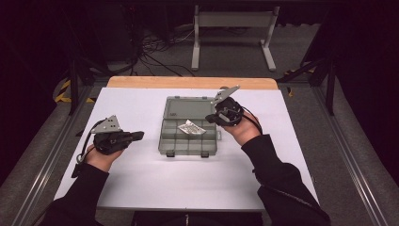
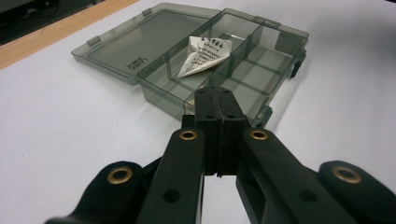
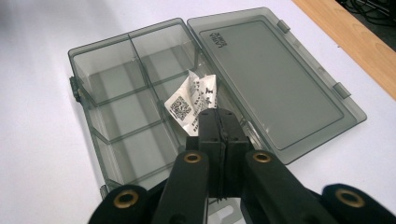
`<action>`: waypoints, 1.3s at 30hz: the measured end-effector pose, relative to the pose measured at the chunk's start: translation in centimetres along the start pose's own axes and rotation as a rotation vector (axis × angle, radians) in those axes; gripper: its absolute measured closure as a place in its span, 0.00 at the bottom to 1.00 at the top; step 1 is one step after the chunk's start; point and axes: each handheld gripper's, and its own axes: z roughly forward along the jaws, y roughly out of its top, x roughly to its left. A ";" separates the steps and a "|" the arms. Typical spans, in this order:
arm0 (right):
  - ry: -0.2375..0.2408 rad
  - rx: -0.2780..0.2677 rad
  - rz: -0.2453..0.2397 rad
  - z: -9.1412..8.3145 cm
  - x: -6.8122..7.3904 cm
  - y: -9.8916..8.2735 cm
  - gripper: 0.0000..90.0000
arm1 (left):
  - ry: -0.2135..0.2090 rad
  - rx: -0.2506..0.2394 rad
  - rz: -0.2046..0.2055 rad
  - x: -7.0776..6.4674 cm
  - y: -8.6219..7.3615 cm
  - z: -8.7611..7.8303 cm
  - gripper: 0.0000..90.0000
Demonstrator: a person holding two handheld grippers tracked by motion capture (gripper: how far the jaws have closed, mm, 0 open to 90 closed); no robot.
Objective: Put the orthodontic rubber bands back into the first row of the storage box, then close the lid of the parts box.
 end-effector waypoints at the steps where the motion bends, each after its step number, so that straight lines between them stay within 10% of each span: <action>1: 0.000 0.000 0.000 0.0 0.0 0.0 1.00 | 0.000 0.000 0.000 0.0 0.0 0.0 1.00; 39: -0.059 0.037 0.104 2.8 -5.6 -0.2 1.00 | 0.090 0.076 -0.130 7.6 5.3 5.2 1.00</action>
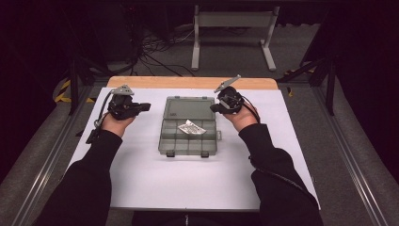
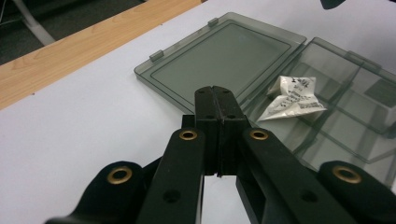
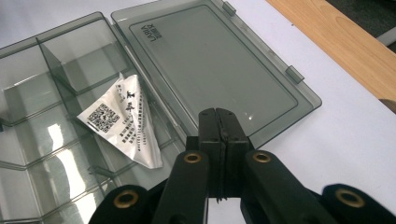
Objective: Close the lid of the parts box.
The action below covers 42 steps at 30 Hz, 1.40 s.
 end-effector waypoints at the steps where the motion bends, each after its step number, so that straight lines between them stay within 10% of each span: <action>1: 0.000 0.003 0.005 0.1 -0.1 0.0 1.00 | -0.001 0.003 0.004 0.1 0.1 0.2 1.00; 42: -0.027 0.064 0.077 1.9 -3.7 -0.6 1.00 | 0.035 0.153 -0.030 2.7 1.8 5.2 1.00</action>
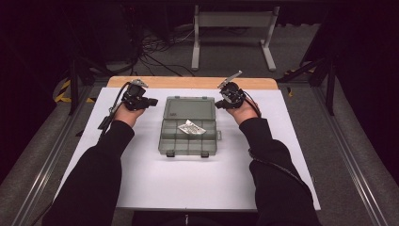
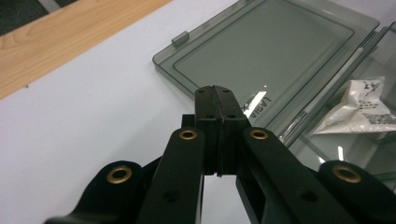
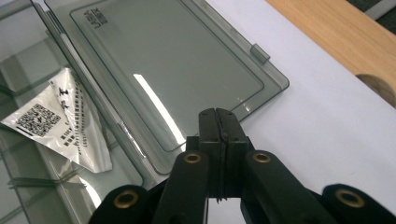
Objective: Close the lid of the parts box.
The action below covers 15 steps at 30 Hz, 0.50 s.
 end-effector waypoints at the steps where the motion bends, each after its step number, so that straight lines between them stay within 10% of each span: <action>1: -0.001 0.002 0.003 0.1 -0.1 -0.1 1.00 | 0.002 0.000 0.001 0.0 0.0 0.2 1.00; 15: -0.001 0.048 0.027 1.4 -0.5 -1.2 1.00 | -0.011 0.037 -0.008 0.2 -0.5 2.0 1.00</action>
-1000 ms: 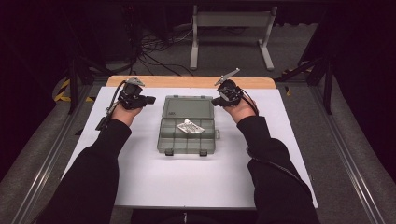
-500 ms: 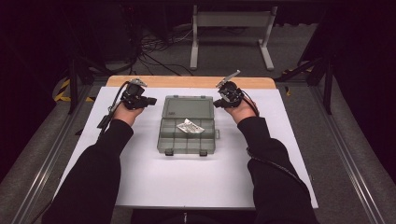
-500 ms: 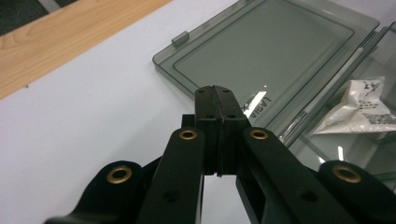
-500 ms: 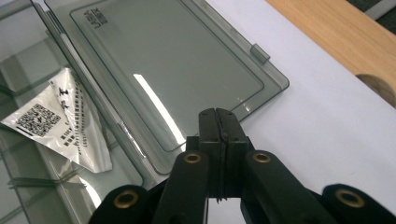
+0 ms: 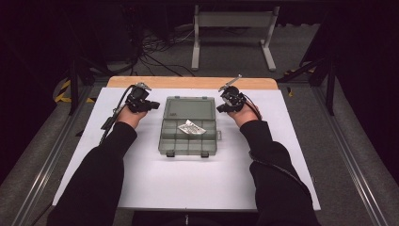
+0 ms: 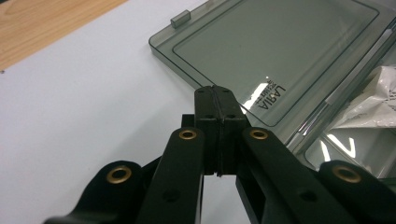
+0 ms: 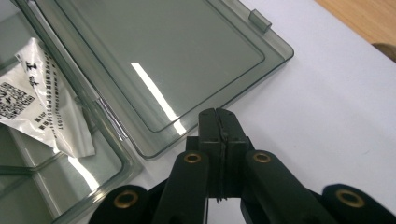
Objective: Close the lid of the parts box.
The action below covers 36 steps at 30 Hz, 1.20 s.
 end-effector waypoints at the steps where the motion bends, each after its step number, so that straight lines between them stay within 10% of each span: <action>1: 0.001 0.003 -0.003 0.1 -0.1 -0.1 1.00 | -0.001 0.001 -0.003 -0.1 0.0 0.3 1.00; 36: 0.018 0.071 0.010 2.3 -0.3 -1.0 1.00 | -0.052 0.144 -0.017 0.4 -1.3 3.0 0.99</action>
